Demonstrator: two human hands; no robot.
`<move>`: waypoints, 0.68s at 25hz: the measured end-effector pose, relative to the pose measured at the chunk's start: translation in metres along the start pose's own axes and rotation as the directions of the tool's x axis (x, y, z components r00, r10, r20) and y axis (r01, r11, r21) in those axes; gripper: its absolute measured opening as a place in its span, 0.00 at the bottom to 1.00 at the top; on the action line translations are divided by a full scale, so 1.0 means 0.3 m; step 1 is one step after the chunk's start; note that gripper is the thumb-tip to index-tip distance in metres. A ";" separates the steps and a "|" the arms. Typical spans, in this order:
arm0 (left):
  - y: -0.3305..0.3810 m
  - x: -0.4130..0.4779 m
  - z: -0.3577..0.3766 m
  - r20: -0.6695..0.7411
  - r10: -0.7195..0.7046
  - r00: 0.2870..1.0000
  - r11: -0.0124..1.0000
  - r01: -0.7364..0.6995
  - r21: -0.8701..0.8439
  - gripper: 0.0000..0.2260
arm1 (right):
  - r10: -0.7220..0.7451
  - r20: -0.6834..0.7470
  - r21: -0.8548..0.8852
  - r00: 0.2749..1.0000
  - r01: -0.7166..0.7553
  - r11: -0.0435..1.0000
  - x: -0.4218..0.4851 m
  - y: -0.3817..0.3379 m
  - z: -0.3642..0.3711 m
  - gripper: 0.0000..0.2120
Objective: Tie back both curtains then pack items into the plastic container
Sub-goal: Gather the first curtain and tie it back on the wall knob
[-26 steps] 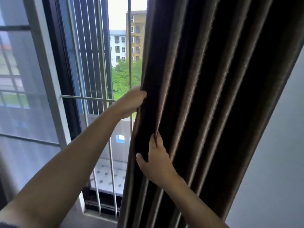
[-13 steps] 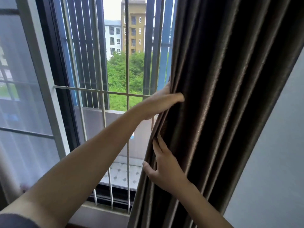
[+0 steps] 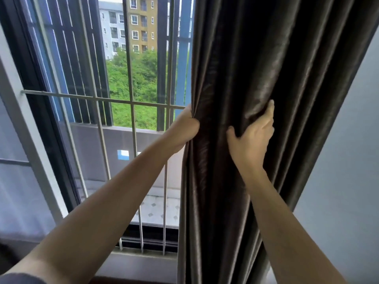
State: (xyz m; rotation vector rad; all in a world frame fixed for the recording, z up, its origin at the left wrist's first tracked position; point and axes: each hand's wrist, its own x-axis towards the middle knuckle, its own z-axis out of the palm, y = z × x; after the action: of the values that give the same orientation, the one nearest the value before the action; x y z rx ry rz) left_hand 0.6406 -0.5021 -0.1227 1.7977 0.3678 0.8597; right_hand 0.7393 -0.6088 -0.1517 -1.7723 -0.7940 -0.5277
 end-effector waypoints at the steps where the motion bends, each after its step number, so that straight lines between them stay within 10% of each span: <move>1: -0.007 0.007 0.008 0.004 -0.030 1.000 0.999 0.030 -0.020 0.21 | 0.050 0.005 -0.034 0.999 -0.050 0.998 0.010 0.017 0.005 0.41; 6: -0.057 0.044 0.060 0.058 -0.063 0.996 0.996 0.059 0.061 0.23 | -0.097 0.076 -0.126 0.992 0.106 0.986 -0.047 0.088 0.032 0.20; 17: -0.006 0.023 0.141 0.256 -0.128 0.958 0.990 0.109 0.086 0.26 | -0.089 0.383 -0.125 0.919 0.148 0.981 -0.314 0.239 0.116 0.22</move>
State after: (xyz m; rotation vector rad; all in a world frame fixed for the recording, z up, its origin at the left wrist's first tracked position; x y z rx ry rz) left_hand 0.6753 -0.5262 -0.1293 1.9059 0.3343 0.5222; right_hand 0.7269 -0.6150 -0.2744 -2.0073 -1.1603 -0.3349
